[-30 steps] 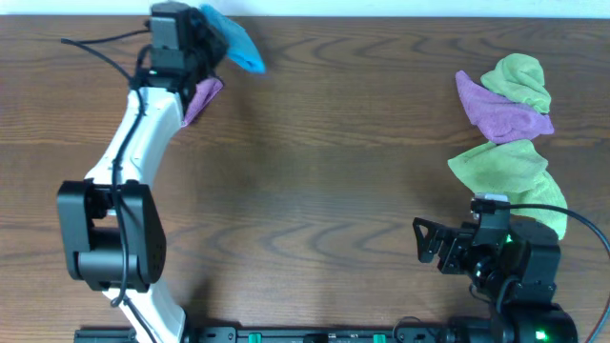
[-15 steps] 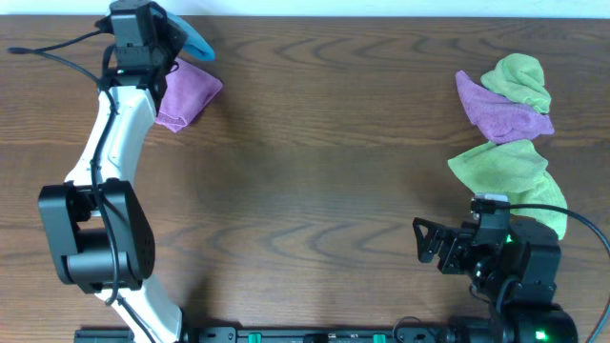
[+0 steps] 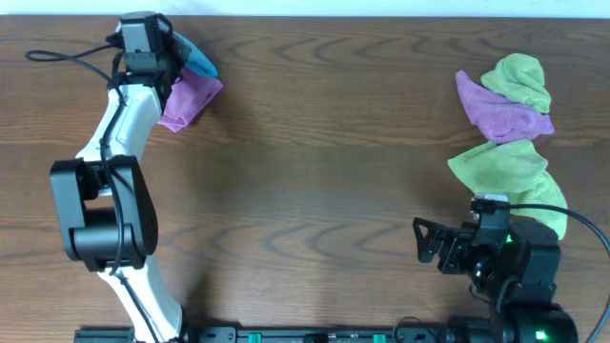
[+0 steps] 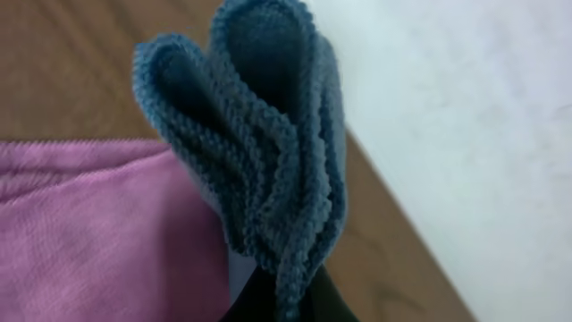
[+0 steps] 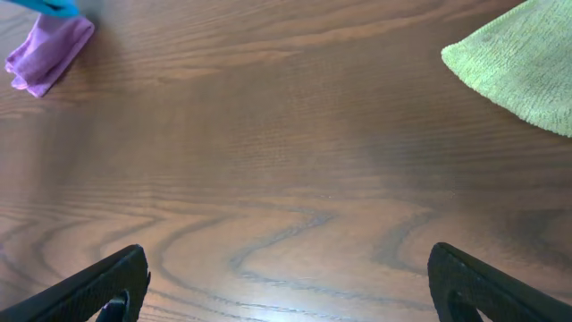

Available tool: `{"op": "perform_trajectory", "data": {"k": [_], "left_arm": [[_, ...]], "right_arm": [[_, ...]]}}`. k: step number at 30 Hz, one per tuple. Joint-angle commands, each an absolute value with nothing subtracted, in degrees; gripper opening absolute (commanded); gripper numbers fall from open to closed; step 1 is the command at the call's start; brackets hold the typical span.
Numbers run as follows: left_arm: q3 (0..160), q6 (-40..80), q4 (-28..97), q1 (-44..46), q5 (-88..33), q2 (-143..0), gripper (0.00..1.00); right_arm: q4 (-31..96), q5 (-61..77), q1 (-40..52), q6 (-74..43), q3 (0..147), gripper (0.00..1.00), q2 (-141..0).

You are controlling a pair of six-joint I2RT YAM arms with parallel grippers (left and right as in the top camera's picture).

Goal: Fold the cloth
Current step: 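Carry the blue square left and lower it onto the pink cloth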

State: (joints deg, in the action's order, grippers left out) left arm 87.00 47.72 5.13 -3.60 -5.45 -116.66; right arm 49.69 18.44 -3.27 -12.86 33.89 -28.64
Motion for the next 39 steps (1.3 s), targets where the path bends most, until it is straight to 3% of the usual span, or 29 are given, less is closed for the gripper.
{"op": "perform_trajectory", "data": {"k": [1,12,30,31,34,39], "left_arm": [[88.2,46.7,6.9,-4.0,-4.3,-116.8,0.06],[88.2,46.7,20.0,-4.6,2.4,-116.8,0.06],[88.1,46.2,30.2,-4.6,3.6,-116.8,0.06],[88.1,45.6,30.3,-4.6,3.6,-116.8,0.08],[88.1,44.9,31.3,-4.6,3.6,-116.8,0.34],[88.2,41.9,34.6,-4.9,3.6,-116.5,0.54]], "right_arm": [[49.8,18.9,-3.8,-13.5,33.5,0.99,-28.5],[49.8,18.9,-3.8,-13.5,33.5,0.99,-28.5],[49.8,18.9,-3.8,-13.5,33.5,0.99,-28.5],[49.8,18.9,-3.8,-13.5,33.5,0.99,-28.5],[49.8,18.9,-3.8,-13.5,33.5,0.99,-28.5],[49.8,18.9,-3.8,-13.5,33.5,0.99,-28.5]]}}
